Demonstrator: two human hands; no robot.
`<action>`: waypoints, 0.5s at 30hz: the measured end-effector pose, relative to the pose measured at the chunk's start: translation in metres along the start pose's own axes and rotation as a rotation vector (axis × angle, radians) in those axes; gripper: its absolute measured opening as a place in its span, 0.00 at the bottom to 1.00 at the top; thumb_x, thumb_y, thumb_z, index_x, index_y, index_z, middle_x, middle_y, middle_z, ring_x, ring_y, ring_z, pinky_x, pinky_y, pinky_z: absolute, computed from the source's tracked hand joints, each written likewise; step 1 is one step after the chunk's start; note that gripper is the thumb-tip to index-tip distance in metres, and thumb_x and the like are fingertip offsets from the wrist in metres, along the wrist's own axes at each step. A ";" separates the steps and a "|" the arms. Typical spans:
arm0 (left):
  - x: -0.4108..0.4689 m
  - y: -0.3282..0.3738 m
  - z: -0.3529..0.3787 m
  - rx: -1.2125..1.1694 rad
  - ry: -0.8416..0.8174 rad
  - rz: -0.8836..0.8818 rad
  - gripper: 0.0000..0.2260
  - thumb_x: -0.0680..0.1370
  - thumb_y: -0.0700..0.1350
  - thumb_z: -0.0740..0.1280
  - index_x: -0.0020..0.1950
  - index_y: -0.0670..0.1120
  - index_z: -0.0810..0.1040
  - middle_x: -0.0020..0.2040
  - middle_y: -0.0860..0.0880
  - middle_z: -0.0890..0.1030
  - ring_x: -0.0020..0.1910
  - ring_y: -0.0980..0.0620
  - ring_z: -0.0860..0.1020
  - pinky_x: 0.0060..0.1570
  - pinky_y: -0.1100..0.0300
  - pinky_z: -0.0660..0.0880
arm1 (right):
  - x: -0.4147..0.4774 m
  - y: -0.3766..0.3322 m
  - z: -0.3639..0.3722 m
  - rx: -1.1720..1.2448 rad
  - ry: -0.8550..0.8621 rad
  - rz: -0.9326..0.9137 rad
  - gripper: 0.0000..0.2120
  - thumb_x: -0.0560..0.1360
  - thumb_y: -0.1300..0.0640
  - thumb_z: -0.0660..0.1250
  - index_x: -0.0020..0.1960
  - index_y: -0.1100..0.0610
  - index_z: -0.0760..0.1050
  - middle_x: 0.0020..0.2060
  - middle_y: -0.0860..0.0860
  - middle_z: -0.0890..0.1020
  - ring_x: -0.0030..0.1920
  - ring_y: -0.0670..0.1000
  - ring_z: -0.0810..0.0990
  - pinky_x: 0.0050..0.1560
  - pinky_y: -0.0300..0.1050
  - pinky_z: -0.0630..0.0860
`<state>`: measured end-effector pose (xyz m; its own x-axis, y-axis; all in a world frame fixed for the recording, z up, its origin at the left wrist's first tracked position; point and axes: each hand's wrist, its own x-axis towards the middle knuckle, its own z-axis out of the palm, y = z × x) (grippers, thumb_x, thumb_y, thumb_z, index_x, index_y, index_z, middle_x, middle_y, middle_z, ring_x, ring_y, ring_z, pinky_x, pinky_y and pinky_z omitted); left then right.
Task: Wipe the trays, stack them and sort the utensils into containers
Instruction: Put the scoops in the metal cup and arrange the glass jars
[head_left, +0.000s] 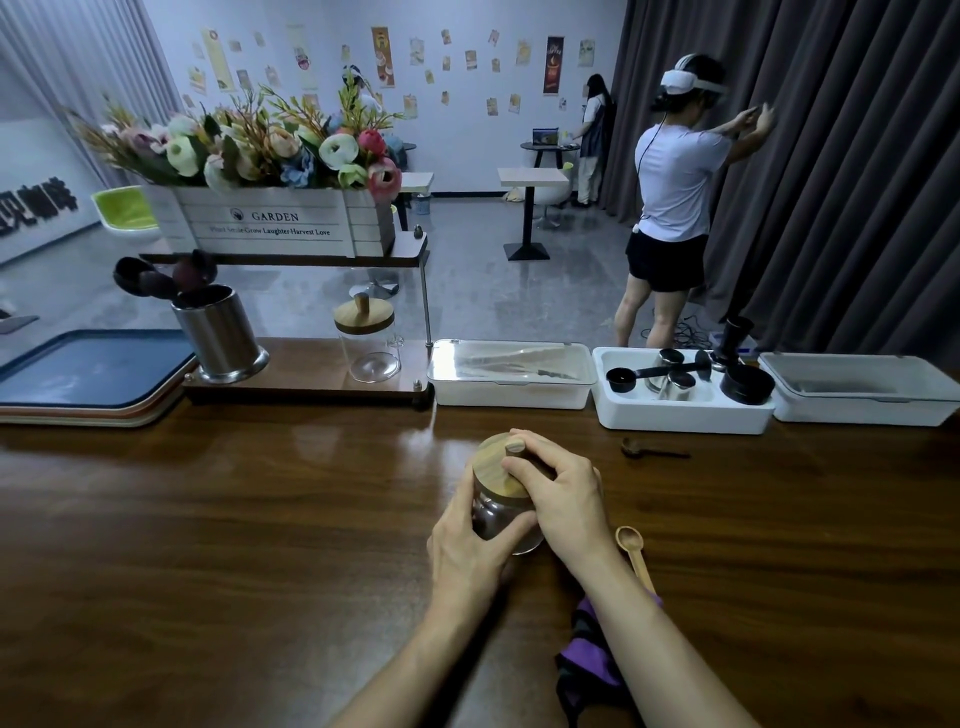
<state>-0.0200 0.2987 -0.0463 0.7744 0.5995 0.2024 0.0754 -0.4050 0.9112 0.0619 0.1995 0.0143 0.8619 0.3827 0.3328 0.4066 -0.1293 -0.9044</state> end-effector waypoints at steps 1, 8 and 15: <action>0.000 0.000 0.000 0.004 -0.001 0.000 0.33 0.68 0.64 0.76 0.72 0.63 0.72 0.54 0.61 0.84 0.55 0.62 0.81 0.58 0.55 0.77 | 0.000 -0.001 0.000 0.003 -0.001 0.000 0.12 0.74 0.61 0.73 0.55 0.48 0.85 0.50 0.28 0.82 0.57 0.33 0.78 0.58 0.26 0.69; 0.000 0.001 0.000 0.021 -0.002 -0.004 0.32 0.68 0.62 0.79 0.70 0.62 0.73 0.53 0.62 0.84 0.54 0.63 0.81 0.58 0.55 0.78 | -0.001 0.003 0.000 0.074 0.014 0.021 0.07 0.75 0.62 0.72 0.49 0.51 0.85 0.50 0.39 0.85 0.59 0.43 0.81 0.64 0.46 0.75; 0.000 0.002 0.000 0.003 -0.007 0.013 0.34 0.69 0.63 0.79 0.72 0.63 0.71 0.54 0.62 0.83 0.55 0.63 0.80 0.58 0.57 0.77 | -0.003 -0.005 -0.004 0.094 -0.004 -0.024 0.09 0.77 0.63 0.70 0.48 0.50 0.84 0.46 0.42 0.86 0.50 0.42 0.83 0.55 0.40 0.77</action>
<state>-0.0201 0.2984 -0.0447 0.7796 0.5896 0.2114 0.0677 -0.4149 0.9073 0.0584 0.1956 0.0187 0.8509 0.3880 0.3541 0.3971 -0.0341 -0.9171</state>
